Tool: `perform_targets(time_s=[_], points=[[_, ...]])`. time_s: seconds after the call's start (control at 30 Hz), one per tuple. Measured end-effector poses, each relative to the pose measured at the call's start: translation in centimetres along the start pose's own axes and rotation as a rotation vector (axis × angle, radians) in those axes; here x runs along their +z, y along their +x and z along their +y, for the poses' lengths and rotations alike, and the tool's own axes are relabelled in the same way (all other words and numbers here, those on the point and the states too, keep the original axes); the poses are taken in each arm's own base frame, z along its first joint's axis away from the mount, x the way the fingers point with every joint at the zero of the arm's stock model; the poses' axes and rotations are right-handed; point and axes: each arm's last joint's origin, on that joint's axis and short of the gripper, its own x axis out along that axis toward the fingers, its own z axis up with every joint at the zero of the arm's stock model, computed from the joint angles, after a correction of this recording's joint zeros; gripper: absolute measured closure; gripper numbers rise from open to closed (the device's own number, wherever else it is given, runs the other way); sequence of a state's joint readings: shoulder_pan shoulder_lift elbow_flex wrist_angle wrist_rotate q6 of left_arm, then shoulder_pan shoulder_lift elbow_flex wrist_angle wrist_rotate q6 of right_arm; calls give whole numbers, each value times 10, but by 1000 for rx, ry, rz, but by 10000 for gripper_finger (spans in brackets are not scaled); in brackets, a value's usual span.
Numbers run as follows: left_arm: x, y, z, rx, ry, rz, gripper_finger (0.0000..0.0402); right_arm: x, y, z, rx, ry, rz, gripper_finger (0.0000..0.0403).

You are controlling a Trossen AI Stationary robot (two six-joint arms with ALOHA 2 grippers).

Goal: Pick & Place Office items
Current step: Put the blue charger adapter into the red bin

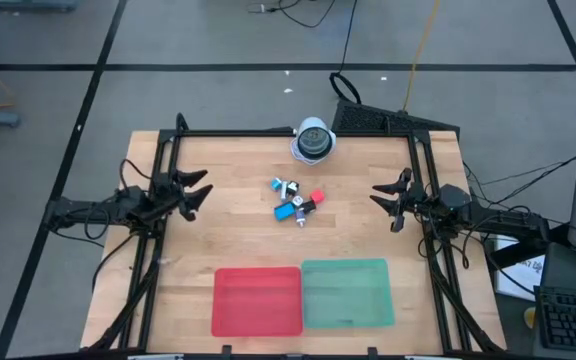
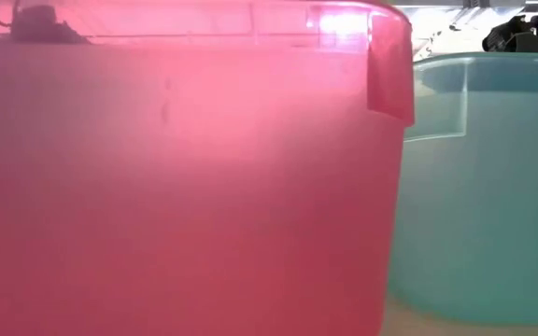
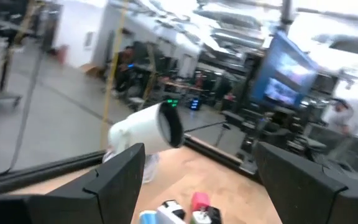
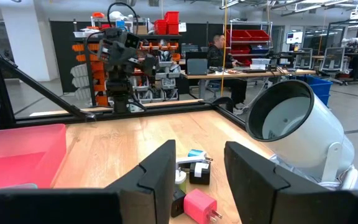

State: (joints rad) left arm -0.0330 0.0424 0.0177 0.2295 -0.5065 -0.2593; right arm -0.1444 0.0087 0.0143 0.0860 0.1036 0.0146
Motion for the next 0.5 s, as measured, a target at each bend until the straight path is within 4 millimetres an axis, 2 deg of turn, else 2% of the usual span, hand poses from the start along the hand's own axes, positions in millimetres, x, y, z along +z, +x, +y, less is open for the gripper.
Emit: perform_targets(time_s=[0.13,0.3,0.5], points=[[-7,5,-2,-18,-29,66,94,0,0,0,0,0,0,277],[-14,18,-6,7,79,160,94,0,0,0,0,0,0,277],[-4,54,-16,111,174,282,94,0,0,0,0,0,0,277]])
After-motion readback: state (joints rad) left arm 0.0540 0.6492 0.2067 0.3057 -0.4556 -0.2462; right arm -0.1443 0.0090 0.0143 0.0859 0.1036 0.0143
